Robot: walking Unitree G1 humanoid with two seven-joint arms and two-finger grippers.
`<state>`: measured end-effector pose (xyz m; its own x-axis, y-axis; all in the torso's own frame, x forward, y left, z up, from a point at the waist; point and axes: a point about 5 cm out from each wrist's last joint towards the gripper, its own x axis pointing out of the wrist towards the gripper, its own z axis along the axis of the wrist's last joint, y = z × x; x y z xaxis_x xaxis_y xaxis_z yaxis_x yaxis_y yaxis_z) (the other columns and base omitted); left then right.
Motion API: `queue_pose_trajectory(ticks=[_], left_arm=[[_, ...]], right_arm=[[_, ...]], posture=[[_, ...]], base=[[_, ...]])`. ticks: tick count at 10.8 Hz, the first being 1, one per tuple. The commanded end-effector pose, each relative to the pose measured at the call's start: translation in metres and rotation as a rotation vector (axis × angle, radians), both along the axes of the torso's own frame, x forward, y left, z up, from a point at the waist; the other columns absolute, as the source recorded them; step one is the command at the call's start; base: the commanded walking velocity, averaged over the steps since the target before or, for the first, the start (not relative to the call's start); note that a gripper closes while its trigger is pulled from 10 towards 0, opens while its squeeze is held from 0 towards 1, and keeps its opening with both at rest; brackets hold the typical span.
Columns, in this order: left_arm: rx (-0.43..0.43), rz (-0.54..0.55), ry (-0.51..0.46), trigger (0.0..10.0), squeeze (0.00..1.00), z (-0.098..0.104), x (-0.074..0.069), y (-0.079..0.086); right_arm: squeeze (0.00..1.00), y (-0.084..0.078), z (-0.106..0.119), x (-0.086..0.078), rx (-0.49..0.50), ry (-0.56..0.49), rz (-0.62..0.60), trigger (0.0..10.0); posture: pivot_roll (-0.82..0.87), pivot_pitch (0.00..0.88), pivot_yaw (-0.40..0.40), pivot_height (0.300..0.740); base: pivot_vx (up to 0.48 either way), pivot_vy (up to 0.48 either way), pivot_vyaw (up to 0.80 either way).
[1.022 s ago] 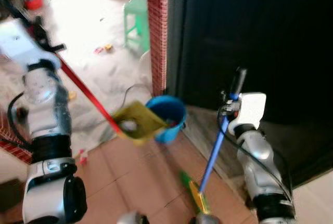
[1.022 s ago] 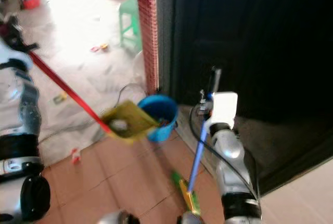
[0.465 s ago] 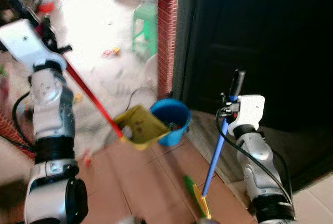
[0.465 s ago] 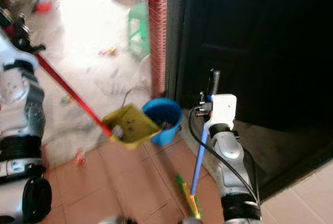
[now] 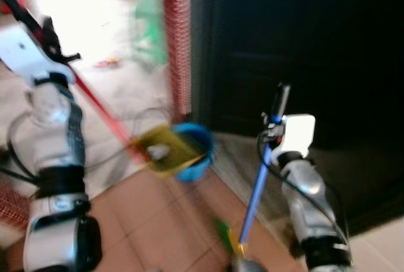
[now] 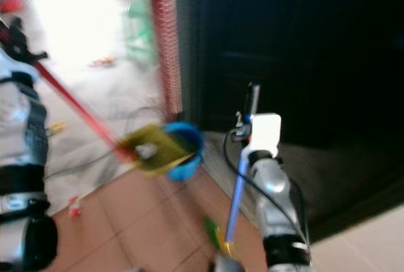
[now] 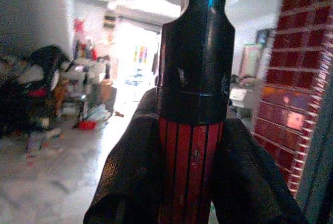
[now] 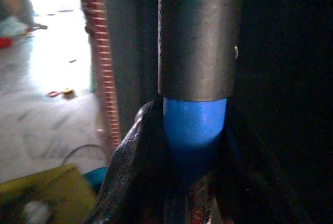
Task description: Sweep floor
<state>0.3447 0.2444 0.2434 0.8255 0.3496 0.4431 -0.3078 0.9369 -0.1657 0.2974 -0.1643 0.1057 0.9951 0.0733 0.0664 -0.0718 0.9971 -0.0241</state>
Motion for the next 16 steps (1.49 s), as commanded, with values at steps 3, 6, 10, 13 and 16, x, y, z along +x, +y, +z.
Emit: queue_pose_trajectory(ticks=[3, 6, 10, 13, 16], left_arm=[[0.0, -0.038, -0.118, 10.0, 0.0, 0.025, -0.001, -0.011], [0.064, 0.004, -0.135, 10.0, 0.0, 0.03, -0.003, -0.008], [0.154, -0.037, -0.139, 10.0, 0.0, 0.027, -0.002, -0.021], [0.28, -0.14, -0.12, 10.0, 0.0, 0.005, -0.009, -0.057], [0.353, -0.296, -0.086, 10.0, 0.0, -0.028, -0.018, -0.106]], right_arm=[[0.0, -0.005, 0.007, 0.002, -0.012, -0.031, -0.013, 10.0], [0.0, -0.006, 0.008, 0.003, -0.013, -0.032, -0.013, 10.0], [0.0, -0.006, 0.009, 0.005, -0.019, -0.038, -0.01, 10.0], [0.0, -0.005, 0.01, 0.005, -0.018, -0.039, -0.008, 10.0], [0.0, -0.003, 0.011, 0.008, -0.014, -0.046, -0.004, 10.0]], posture=[[-0.11, 0.007, 0.049, 0.74], [-0.11, 0.003, 0.045, 0.74], [-0.11, 0.0, 0.044, 0.74], [-0.11, 0.0, 0.041, 0.74], [-0.12, 0.0, 0.046, 0.74]], base=[[0.2, 0.0, 0.0], [0.0, 0.0, 0.0], [0.0, 0.0, 0.0], [0.0, 0.0, 0.0], [0.0, 0.0, 0.0]])
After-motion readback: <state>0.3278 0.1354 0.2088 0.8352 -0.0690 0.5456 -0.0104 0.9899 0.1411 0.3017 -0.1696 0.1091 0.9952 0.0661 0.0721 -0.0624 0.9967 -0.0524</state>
